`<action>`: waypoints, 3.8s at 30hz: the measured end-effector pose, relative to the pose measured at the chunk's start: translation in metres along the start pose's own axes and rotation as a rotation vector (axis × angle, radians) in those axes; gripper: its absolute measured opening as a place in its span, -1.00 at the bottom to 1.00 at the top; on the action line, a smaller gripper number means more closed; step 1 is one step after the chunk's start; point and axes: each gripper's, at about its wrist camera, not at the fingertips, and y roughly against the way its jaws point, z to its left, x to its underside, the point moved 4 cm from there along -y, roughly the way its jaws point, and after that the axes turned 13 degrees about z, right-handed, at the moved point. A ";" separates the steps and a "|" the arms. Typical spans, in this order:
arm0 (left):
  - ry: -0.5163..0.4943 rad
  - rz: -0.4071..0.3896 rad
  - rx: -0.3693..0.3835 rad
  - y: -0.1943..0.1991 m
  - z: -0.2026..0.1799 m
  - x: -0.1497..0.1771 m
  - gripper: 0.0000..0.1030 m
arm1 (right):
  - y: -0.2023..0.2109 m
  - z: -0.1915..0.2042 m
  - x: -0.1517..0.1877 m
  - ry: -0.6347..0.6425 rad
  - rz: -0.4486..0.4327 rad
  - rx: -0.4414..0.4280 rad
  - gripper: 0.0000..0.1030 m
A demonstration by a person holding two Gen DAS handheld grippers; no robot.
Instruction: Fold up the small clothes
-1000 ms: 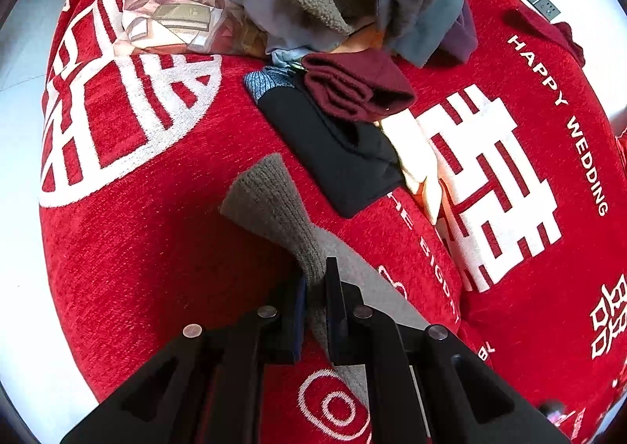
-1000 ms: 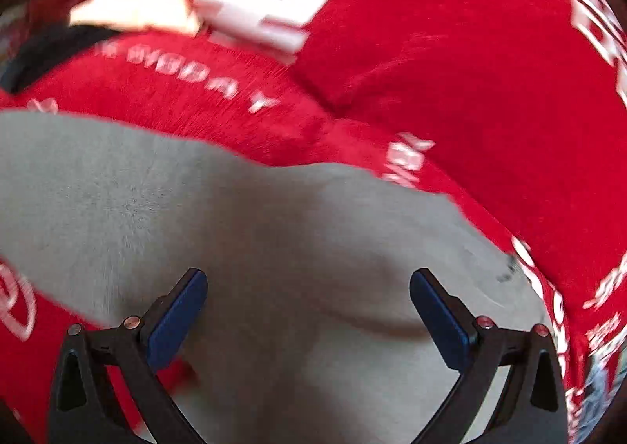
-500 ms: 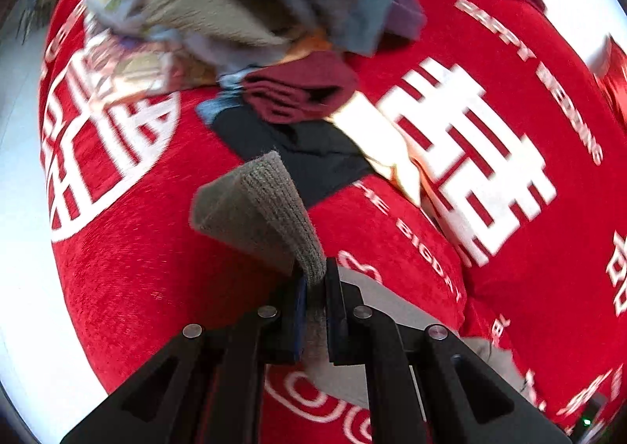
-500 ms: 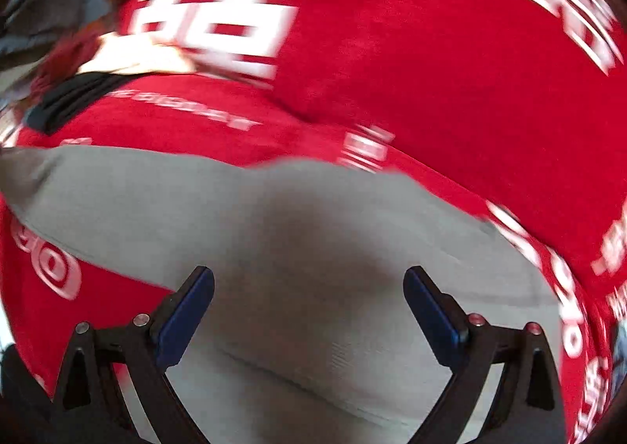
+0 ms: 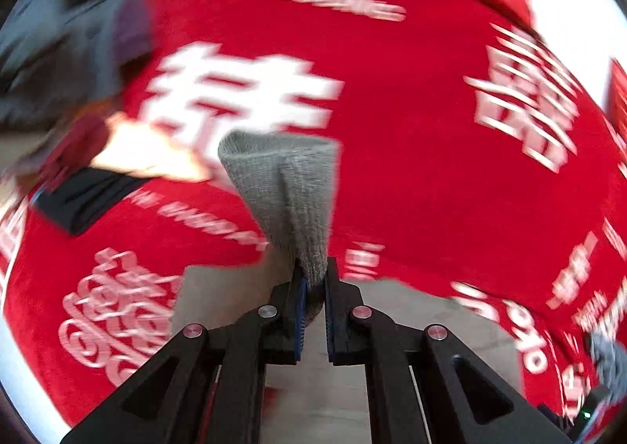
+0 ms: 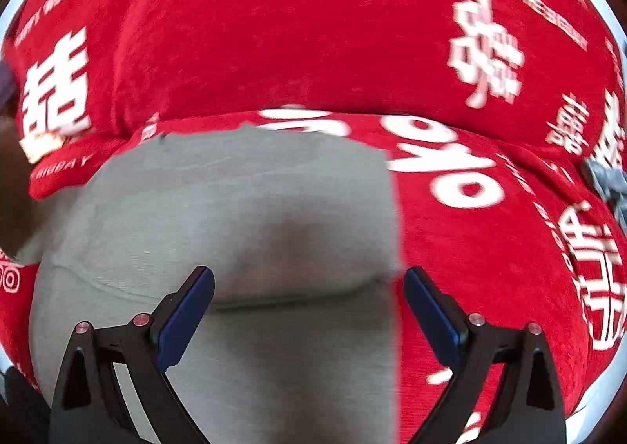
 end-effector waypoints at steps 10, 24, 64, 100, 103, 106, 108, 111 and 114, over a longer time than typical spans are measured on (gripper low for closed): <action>-0.291 0.219 0.045 -0.096 -0.221 0.090 -0.83 | -0.022 -0.080 0.028 -0.161 0.029 -0.065 0.91; -0.298 0.524 0.184 -0.169 -0.242 0.153 0.68 | -0.034 -0.091 0.027 -0.176 0.014 -0.162 0.91; -0.013 0.340 -0.012 -0.108 0.007 0.095 0.71 | -0.057 -0.050 -0.050 -0.235 0.023 -0.183 0.46; -0.167 0.441 -0.194 -0.203 -0.043 0.048 1.00 | -0.109 0.032 -0.103 -0.047 0.164 0.015 0.78; -0.201 0.429 -0.144 -0.183 -0.053 0.066 1.00 | -0.089 0.051 -0.086 -0.009 0.122 -0.042 0.78; -0.265 0.420 -0.145 -0.172 -0.066 0.098 1.00 | -0.088 0.081 -0.064 0.064 0.131 -0.060 0.78; -0.294 0.406 -0.190 -0.170 -0.066 0.113 1.00 | -0.095 0.092 -0.048 0.111 0.151 -0.021 0.78; -0.276 0.375 -0.168 -0.150 -0.052 0.125 1.00 | -0.082 0.090 -0.025 0.141 0.096 0.013 0.79; -0.267 0.331 -0.148 -0.126 -0.038 0.131 1.00 | -0.059 0.080 -0.014 0.104 0.067 0.013 0.80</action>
